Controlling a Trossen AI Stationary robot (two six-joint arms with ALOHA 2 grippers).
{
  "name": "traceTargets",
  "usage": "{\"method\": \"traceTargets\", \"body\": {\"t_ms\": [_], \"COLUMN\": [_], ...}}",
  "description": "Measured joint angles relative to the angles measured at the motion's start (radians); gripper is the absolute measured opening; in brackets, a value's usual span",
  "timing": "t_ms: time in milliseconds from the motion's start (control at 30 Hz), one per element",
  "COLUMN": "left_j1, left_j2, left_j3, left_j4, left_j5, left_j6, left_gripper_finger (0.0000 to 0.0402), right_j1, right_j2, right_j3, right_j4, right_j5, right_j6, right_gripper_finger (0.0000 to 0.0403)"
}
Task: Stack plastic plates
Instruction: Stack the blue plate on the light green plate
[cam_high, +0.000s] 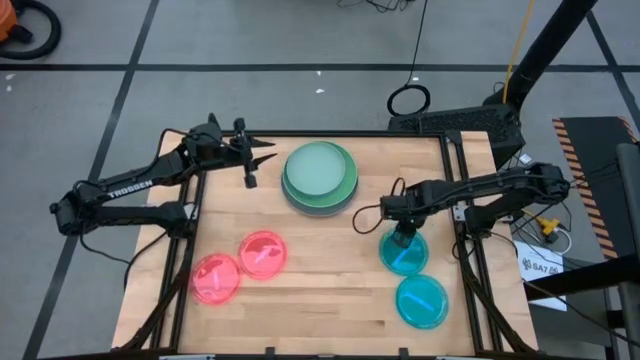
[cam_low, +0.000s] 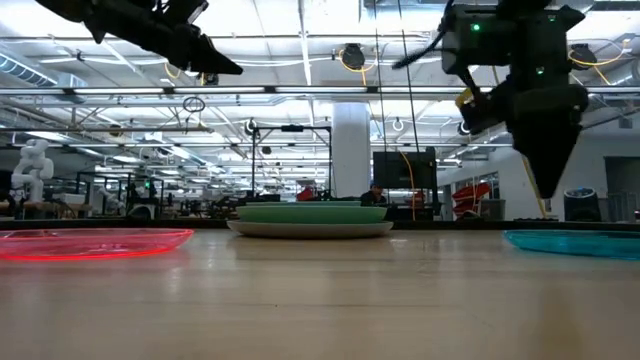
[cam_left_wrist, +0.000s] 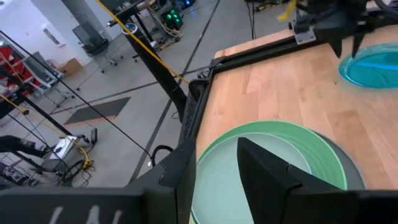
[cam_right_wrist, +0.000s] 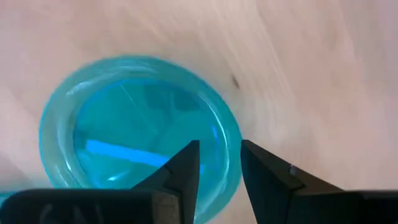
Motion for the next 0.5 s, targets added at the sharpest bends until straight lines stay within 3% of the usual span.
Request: {"method": "traceTargets", "body": {"t_ms": [167,500], "left_j1": [0.000,0.000], "left_j2": [0.000,0.000], "left_j3": [0.000,0.000], "left_j4": [0.041,0.041], "left_j5": [0.000,-0.001], "left_j6": [0.010,0.031], "left_gripper_finger": [0.0124,0.0124], "right_j1": [-0.057,-0.082], "right_j2": [0.043,0.161], "right_j3": [0.000,0.000], "right_j4": [0.096,0.152], "right_j5": [0.018,-0.060], "right_j6": [-0.237,-0.370], "right_gripper_finger": [0.0109,0.0109]}}
